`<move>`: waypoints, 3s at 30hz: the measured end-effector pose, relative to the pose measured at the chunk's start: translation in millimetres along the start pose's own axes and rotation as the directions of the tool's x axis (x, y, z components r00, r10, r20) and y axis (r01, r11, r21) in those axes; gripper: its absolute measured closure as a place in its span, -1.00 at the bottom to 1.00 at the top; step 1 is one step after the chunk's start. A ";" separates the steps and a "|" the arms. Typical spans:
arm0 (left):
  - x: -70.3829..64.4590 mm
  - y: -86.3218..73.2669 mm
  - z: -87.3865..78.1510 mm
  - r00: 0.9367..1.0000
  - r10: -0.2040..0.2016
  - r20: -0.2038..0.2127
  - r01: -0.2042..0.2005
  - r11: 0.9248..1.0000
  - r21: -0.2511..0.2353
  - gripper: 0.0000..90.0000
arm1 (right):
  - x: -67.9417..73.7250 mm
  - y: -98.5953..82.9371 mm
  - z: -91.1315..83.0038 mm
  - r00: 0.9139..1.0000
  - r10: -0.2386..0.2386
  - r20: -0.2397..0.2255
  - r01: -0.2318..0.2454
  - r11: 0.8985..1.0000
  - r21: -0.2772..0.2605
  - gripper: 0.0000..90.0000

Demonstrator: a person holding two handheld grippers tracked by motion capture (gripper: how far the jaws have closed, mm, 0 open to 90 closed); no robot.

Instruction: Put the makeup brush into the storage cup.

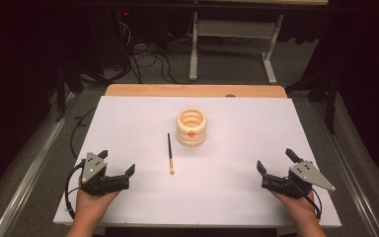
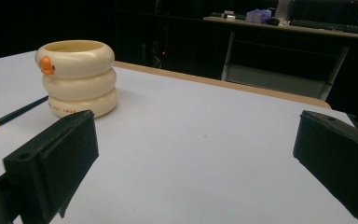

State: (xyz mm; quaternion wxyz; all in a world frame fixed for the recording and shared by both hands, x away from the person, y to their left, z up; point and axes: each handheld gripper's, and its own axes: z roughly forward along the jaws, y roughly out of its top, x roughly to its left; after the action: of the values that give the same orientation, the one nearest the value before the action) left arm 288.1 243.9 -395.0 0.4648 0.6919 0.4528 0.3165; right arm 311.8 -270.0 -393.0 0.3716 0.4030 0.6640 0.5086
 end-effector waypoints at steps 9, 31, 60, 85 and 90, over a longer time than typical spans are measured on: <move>0.8 -1.8 4.4 1.000 -0.005 -0.012 0.005 0.998 0.062 -0.97 | -1.2 -1.3 1.8 1.000 -0.008 0.005 0.008 1.000 0.015 -0.97; 11.0 -5.5 14.3 0.995 -0.099 -0.004 0.096 0.960 0.262 -0.96 | -1.7 -1.2 2.2 1.000 -0.011 -0.022 0.011 1.000 -0.005 -0.97; 21.0 -6.0 19.6 0.983 -0.180 -0.032 0.174 0.871 0.460 -0.89 | 1.6 -1.1 2.5 0.997 -0.061 -0.036 0.061 0.998 -0.002 -0.97; 19.3 -9.1 29.9 0.977 -0.214 -0.024 0.180 0.751 0.636 -0.85 | 5.0 -4.7 5.3 0.997 -0.071 -0.030 0.072 0.997 0.024 -0.97; 21.6 -6.2 37.2 0.977 -0.211 -0.016 0.167 0.720 0.674 -0.82 | 4.1 -6.0 5.3 0.997 -0.064 -0.031 0.065 0.998 0.026 -0.97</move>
State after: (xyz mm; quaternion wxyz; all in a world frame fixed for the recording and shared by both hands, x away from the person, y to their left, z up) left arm 326.4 251.5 -414.1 0.2278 0.7723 0.5898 0.0615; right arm 314.0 -265.2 -400.4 0.3724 0.3784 0.6890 0.4933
